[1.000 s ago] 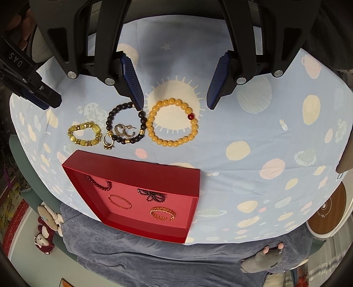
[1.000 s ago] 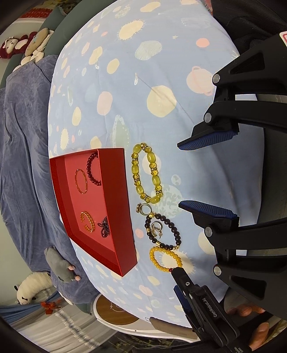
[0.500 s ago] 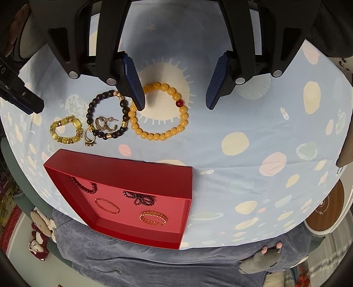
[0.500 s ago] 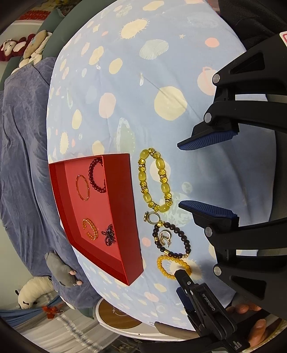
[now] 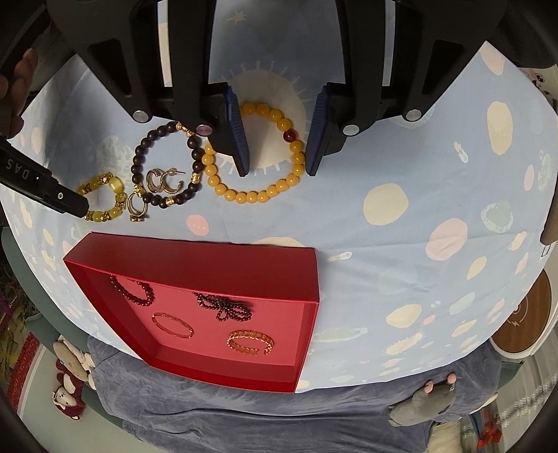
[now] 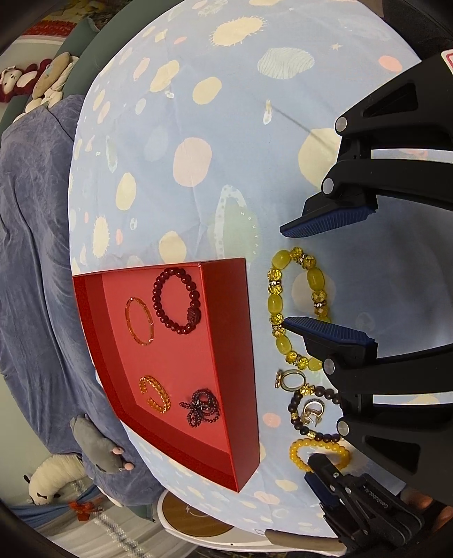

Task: Organize jewelry
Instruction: 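Grasp the amber bead bracelet with the left tool while the right tool grasps the yellow glass bead bracelet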

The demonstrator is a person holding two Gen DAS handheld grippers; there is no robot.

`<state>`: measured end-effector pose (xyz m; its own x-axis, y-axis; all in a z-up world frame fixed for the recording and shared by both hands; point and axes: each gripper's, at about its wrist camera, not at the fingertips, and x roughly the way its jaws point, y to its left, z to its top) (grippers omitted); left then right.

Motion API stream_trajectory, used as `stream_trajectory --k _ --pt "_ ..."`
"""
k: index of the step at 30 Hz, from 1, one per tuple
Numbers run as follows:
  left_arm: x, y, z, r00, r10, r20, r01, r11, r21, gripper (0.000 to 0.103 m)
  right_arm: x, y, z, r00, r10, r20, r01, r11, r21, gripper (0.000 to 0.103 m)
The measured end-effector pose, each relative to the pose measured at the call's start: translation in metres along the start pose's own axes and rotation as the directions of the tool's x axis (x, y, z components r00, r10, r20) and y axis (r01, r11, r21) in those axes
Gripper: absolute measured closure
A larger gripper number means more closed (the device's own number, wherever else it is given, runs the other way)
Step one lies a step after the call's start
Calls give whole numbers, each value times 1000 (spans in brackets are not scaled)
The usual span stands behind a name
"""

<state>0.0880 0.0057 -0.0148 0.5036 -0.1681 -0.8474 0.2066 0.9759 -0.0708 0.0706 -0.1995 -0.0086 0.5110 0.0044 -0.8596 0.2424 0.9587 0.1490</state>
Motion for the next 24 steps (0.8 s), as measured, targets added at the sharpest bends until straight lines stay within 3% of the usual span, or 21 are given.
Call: stream_trajectory --k 8,12,14,24 --pt "1 -2 0 1000 -29 -3 29 1000 10 92 4 2 -6 1000 -16 -5 16 1000 -26 70" --pt "-1 -5 -2 999 -33 -9 33 999 19 96 4 -3 -6 1000 -29 -4 29 999 -31 90" --pt "-2 -7 -4 999 -33 -15 34 999 22 96 3 -8 -6 1000 -16 -9 16 1000 -18 94" --pt "-20 -9 -16 999 -51 -14 51 999 11 96 -21 -15 -25 999 33 -7 -32 999 31 94"
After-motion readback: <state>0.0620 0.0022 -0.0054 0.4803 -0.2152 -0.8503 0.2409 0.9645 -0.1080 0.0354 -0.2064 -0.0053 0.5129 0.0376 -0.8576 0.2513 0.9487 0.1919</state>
